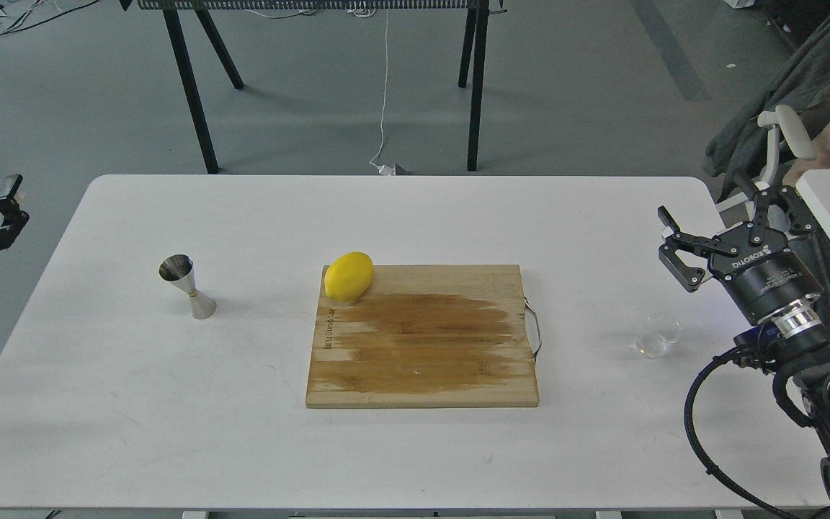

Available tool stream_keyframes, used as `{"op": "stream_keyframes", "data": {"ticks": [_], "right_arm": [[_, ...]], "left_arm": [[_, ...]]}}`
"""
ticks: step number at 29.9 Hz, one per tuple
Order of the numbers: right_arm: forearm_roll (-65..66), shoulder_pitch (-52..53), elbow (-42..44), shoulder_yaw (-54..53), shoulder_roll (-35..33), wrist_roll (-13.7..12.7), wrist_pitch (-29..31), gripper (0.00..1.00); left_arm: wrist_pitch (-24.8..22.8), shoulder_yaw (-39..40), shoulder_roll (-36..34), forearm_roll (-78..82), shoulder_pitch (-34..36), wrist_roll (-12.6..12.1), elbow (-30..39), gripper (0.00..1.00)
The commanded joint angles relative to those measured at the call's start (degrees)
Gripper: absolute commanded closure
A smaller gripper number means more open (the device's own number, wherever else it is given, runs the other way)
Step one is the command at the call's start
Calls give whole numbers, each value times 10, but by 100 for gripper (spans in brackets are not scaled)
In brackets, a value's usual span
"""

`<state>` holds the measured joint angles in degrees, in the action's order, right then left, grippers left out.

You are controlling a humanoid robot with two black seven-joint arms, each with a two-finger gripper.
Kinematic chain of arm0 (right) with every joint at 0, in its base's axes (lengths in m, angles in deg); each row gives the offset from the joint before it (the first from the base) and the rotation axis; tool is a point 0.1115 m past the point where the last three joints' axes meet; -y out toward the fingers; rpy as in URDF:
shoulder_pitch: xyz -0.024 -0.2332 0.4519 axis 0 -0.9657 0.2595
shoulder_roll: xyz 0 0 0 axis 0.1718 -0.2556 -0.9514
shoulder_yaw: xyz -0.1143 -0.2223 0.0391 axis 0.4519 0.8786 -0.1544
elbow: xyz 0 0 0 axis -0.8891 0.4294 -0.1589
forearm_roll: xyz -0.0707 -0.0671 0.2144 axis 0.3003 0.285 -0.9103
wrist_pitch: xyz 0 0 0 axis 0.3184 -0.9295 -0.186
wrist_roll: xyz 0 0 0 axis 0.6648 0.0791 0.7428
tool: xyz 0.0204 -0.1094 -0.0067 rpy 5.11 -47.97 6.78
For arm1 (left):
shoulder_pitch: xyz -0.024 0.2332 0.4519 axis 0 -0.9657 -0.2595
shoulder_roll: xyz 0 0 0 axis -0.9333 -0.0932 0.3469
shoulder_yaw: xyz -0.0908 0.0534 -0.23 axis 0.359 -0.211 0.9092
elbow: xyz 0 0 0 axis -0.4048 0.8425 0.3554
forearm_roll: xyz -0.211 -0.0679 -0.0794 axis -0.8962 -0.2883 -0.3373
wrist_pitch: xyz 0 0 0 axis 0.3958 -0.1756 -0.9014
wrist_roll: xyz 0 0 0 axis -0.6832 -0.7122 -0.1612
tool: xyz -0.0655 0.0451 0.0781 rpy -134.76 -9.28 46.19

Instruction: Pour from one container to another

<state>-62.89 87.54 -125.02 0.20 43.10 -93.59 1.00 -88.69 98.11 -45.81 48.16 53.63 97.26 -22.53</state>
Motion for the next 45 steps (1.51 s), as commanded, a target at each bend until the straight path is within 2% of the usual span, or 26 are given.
{"op": "stream_keyframes", "data": {"ticks": [1, 15, 21, 26, 32, 39, 45], "right_arm": [[0, -1, 0, -2, 0, 0, 0, 1], [-1, -1, -3, -3, 0, -1, 0, 1], [-1, -1, -3, -5, -1, 0, 0, 1], [-1, -1, -3, -4, 0, -1, 0, 1], [-1, -1, -3, -4, 0, 0, 0, 1], [-1, -2, -2, -4, 0, 0, 0, 1], [0, -4, 2, -5, 0, 0, 0, 1]], "left_arm": [[0, 1, 0, -1, 0, 0, 0, 1], [0, 2, -7, 15, 1, 0, -18, 0], [0, 4, -34, 160, 48, 0, -6, 0], [0, 5, -47, 337, 81, 0, 68, 0], [0, 3, -107, 493, 78, 0, 250, 0], [280, -14, -161, 612, 36, 0, 382, 0], [506, -16, -176, 710, -33, 0, 410, 0]]}}
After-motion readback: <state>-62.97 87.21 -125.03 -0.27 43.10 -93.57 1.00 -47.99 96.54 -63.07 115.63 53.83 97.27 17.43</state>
